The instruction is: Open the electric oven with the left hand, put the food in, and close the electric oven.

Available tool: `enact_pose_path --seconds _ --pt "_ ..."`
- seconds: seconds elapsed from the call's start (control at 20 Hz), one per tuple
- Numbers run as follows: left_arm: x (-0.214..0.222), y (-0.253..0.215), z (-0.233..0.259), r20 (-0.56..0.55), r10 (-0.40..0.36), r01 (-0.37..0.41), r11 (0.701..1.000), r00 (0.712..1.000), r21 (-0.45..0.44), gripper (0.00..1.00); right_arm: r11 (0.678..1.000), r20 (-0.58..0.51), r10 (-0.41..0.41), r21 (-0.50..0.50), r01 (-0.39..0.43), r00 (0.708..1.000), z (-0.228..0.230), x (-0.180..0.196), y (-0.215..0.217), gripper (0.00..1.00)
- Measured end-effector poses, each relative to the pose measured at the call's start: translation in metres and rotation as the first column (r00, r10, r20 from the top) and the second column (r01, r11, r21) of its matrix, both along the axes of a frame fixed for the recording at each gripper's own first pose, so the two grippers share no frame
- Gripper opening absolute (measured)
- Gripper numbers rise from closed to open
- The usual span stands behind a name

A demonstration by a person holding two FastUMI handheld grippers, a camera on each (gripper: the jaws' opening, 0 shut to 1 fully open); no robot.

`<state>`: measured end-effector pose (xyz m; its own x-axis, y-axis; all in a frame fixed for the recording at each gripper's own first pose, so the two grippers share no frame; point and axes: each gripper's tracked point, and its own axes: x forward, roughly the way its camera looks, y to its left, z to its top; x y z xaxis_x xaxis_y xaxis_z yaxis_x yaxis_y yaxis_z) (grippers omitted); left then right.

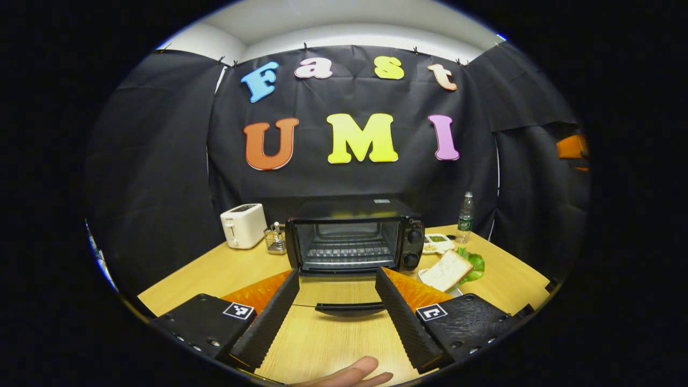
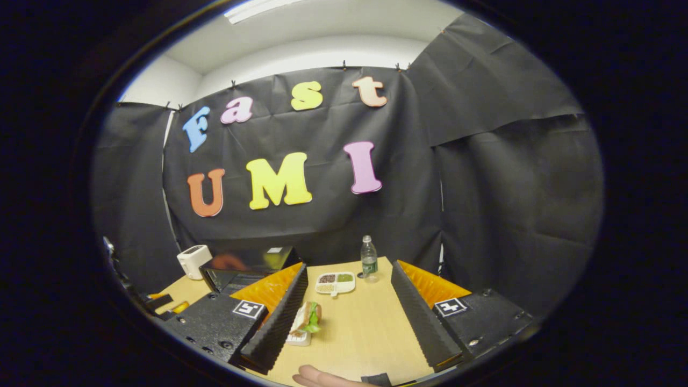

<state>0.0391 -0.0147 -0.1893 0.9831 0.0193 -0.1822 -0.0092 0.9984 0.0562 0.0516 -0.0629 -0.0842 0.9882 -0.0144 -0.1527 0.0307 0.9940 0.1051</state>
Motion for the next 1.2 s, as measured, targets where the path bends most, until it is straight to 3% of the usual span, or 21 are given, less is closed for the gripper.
enact_pose_path --seconds 0.25,0.4,0.55,0.6,0.65,0.9,0.95,1.0,1.05,1.1,1.15,1.2 --pt "-0.026 0.009 0.057 0.085 0.006 -0.004 0.999 0.996 -0.033 0.94 0.997 -0.159 0.080 0.021 -0.077 0.984 -0.048 0.044 0.022 0.94" --pt "-0.040 0.014 0.080 0.128 0.009 -0.007 1.000 0.992 -0.013 0.94 0.977 -0.311 0.205 0.118 -0.176 0.928 -0.093 0.072 0.050 0.94" --pt "-0.054 0.021 0.096 0.156 0.022 -0.022 1.000 0.988 0.000 0.94 0.953 -0.461 0.296 0.206 -0.223 0.836 -0.141 0.098 0.067 0.92" --pt "-0.055 0.024 0.101 0.161 0.031 -0.031 1.000 0.987 -0.005 0.94 0.947 -0.505 0.313 0.225 -0.228 0.804 -0.157 0.107 0.070 0.99" --pt "-0.056 0.028 0.106 0.175 0.048 -0.046 0.999 0.983 -0.013 0.94 0.940 -0.546 0.335 0.247 -0.235 0.768 -0.170 0.116 0.074 0.99" --pt "-0.050 0.028 0.115 0.214 0.070 -0.064 0.997 0.974 -0.035 0.93 0.891 -0.696 0.453 0.368 -0.264 0.558 -0.216 0.144 0.094 0.98" --pt "-0.046 0.027 0.116 0.211 0.070 -0.066 0.997 0.975 -0.026 0.93 0.881 -0.714 0.473 0.400 -0.254 0.516 -0.222 0.148 0.098 0.89" --pt "-0.041 0.030 0.113 0.203 0.075 -0.074 0.997 0.976 -0.015 0.94 0.869 -0.728 0.495 0.426 -0.251 0.475 -0.227 0.152 0.101 0.88" --pt "-0.035 0.031 0.111 0.192 0.083 -0.083 0.996 0.978 -0.006 0.94 0.860 -0.739 0.510 0.445 -0.250 0.440 -0.230 0.155 0.103 0.94" --pt "-0.030 0.031 0.107 0.179 0.083 -0.084 0.996 0.980 -0.001 0.94 0.852 -0.740 0.523 0.457 -0.255 0.423 -0.233 0.160 0.107 0.85" --pt "-0.025 0.030 0.104 0.165 0.080 -0.081 0.997 0.983 -0.003 0.94 0.846 -0.741 0.533 0.464 -0.262 0.408 -0.235 0.165 0.109 0.92" --pt "-0.021 0.032 0.099 0.151 0.090 -0.089 0.996 0.984 -0.012 0.94 0.843 -0.755 0.536 0.463 -0.273 0.377 -0.239 0.164 0.111 0.81"
